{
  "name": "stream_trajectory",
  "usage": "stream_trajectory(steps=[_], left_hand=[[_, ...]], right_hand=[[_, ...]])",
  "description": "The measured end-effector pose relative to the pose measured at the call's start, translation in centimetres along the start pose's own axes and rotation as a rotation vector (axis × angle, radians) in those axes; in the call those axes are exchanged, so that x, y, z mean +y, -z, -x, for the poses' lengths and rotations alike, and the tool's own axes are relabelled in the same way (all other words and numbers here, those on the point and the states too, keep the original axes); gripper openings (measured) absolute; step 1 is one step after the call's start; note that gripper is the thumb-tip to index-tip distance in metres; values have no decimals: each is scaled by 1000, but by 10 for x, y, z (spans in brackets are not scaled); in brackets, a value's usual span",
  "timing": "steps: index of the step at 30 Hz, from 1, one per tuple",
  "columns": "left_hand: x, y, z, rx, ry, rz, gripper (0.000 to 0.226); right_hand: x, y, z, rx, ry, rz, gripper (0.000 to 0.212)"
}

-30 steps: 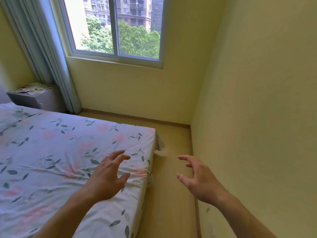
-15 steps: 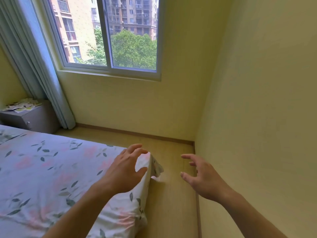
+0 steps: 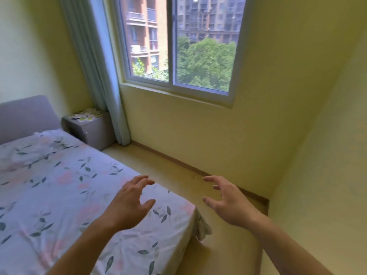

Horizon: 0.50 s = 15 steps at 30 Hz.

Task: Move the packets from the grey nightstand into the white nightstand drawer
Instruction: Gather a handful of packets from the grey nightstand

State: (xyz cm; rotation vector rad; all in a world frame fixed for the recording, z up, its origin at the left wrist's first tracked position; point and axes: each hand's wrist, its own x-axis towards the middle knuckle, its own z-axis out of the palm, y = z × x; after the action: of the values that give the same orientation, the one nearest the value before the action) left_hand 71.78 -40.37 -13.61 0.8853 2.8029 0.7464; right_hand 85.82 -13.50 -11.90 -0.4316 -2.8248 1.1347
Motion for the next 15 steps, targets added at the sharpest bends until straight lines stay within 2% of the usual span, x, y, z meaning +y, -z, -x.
stream_trajectory(steps=[8,15], left_hand=[[-50,-23,-129,66,188,-12,53],[-34,-38,-293,52,138,32,52]], right_hand=[[40,31,-168,-102,90,24,61],[83,81,-295,-78,51,30,58]])
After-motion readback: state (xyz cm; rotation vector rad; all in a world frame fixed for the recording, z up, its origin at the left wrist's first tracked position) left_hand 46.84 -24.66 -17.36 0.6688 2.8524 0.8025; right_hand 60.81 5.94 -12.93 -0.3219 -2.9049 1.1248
